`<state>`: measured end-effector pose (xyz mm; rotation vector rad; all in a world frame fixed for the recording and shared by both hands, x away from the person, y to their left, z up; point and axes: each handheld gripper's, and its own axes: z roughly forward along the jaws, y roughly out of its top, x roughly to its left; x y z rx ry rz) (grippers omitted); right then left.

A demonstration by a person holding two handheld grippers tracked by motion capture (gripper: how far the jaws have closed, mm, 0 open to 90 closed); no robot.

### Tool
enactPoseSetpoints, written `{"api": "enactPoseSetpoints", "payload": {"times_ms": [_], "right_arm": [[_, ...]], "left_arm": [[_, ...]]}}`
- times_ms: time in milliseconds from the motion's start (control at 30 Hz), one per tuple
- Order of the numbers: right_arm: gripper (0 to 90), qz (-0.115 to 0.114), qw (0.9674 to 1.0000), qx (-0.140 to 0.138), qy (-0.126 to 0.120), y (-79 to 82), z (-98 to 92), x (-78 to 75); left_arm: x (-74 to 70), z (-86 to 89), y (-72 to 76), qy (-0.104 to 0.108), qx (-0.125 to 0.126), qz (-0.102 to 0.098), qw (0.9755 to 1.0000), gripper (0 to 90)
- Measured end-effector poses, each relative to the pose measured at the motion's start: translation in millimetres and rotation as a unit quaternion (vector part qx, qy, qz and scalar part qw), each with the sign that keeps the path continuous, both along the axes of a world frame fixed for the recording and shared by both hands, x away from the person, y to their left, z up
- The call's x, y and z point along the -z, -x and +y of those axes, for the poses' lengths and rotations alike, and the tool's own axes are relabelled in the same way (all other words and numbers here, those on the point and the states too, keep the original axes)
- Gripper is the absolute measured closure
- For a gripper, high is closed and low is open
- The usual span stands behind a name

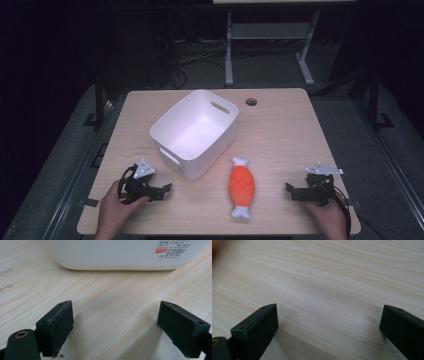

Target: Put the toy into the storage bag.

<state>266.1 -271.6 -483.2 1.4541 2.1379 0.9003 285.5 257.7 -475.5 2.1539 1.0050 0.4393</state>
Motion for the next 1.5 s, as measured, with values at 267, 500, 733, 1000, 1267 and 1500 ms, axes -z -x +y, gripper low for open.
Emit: {"api": "enactPoseSetpoints", "payload": {"times_ms": [267,500,733,1000,1267,1500], "right_arm": [[3.3,-0.001,1.0,-0.004,0.0,-0.2,-0.5,-0.1],[23.7,0.002,0.9998,-0.018,0.001,-0.5,-0.4,-6.3],[43.5,0.01,0.999,-0.042,-0.009,-5.2,1.0,-11.9],[78.2,0.02,0.9968,-0.074,-0.026,-9.2,3.5,-20.0],[89.7,0.033,0.9924,-0.113,-0.037,-20.5,15.7,-27.9],[89.7,0.03,0.9899,-0.133,-0.04,-28.7,27.3,-33.2]], "left_arm": [[0.0,0.0,0.0,0.0,0.0,0.0,1.0,12.6],[0.0,0.0,0.0,0.0,0.0,0.0,1.0,12.6],[0.0,-0.1,0.2,0.0,-0.001,0.0,1.0,12.7],[0.0,-0.3,0.2,0.0,-0.001,0.0,1.0,12.6],[0.0,-0.2,0.2,0.0,-0.001,0.0,1.0,12.6],[0.0,-0.2,0.2,0.0,-0.001,0.0,1.0,12.7]]}}
